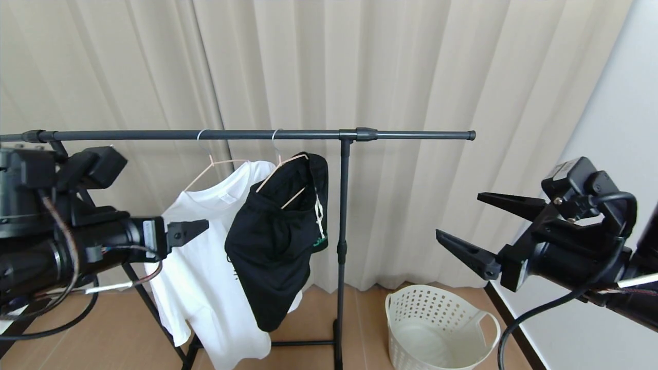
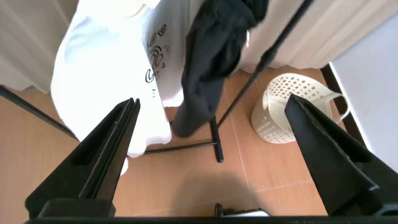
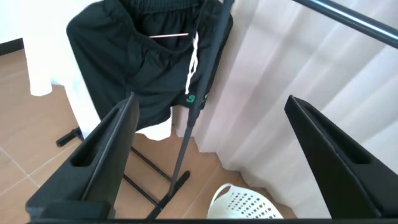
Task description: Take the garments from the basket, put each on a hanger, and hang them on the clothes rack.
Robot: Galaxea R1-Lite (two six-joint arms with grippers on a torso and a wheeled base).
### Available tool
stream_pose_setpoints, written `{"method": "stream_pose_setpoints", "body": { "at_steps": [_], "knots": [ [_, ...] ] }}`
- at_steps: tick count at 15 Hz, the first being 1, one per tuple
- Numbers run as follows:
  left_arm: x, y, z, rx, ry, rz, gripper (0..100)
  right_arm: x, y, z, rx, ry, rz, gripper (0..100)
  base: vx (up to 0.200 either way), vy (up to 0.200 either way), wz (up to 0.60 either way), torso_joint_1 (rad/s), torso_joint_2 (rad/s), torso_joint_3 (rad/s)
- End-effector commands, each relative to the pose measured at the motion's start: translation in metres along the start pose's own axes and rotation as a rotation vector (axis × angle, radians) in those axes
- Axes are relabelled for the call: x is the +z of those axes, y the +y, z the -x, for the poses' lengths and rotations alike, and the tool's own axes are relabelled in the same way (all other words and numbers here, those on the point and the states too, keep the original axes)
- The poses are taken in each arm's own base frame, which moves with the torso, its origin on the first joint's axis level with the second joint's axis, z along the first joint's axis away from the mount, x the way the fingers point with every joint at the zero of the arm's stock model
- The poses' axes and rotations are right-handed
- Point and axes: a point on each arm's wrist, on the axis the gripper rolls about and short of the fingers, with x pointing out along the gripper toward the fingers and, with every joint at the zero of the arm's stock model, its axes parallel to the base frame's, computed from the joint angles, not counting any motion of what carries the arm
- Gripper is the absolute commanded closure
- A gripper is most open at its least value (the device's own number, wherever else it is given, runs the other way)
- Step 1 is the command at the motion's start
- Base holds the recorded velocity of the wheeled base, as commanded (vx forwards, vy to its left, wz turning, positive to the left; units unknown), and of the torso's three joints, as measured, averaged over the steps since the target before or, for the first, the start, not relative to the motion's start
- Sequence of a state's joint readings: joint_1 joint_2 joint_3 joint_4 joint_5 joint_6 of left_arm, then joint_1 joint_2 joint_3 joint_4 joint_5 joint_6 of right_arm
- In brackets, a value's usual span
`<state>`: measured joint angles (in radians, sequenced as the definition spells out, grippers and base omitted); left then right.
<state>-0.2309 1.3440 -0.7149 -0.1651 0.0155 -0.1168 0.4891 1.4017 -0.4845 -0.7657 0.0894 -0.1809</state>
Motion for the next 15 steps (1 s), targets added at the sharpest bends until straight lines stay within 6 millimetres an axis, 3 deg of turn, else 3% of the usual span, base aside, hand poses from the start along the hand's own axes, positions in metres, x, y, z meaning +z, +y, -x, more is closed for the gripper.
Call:
{"method": "stream_pose_setpoints", "body": {
  "at_steps": [1,5,7,8,10,11,12,15],
  "knots": [
    [-0.035,0.003,0.063,-0.071,-0.051,-0.011,0,0.011,0.008,0.042,-0.044,-0.057,-0.015,0,0.000,0.000,0.00,0.000,0.00,0.000],
    [-0.085,0.009,0.109,-0.118,-0.042,-0.014,0,0.011,0.012,0.106,-0.042,-0.010,-0.077,0,0.000,0.000,0.00,0.000,0.00,0.000],
    [-0.098,0.011,0.118,-0.119,-0.056,-0.019,0,0.006,0.013,0.118,-0.043,0.007,-0.079,0,0.000,0.000,0.00,0.000,0.00,0.000],
    [-0.120,0.014,0.139,-0.120,-0.090,-0.031,0,-0.009,0.015,0.138,-0.078,0.030,-0.110,0,0.000,0.000,0.00,0.000,0.00,0.000],
    [-0.148,0.017,0.156,-0.121,-0.088,-0.031,0,-0.039,0.020,0.152,-0.125,0.075,-0.118,0,0.000,0.000,0.00,0.000,0.00,0.000],
    [-0.150,0.018,0.157,-0.121,-0.090,-0.031,0,-0.042,0.020,0.153,-0.126,0.080,-0.117,0,0.000,0.000,0.00,0.000,0.00,0.000],
    [-0.172,0.020,0.159,-0.119,-0.115,-0.031,0,-0.078,0.027,0.166,-0.128,0.120,-0.132,0,0.000,0.000,0.00,0.000,0.00,0.000],
    [-0.197,0.023,0.153,-0.110,-0.108,-0.028,0,-0.116,0.034,0.177,-0.145,0.168,-0.166,0,0.000,0.000,0.00,0.000,0.00,0.000]
  ]
}}
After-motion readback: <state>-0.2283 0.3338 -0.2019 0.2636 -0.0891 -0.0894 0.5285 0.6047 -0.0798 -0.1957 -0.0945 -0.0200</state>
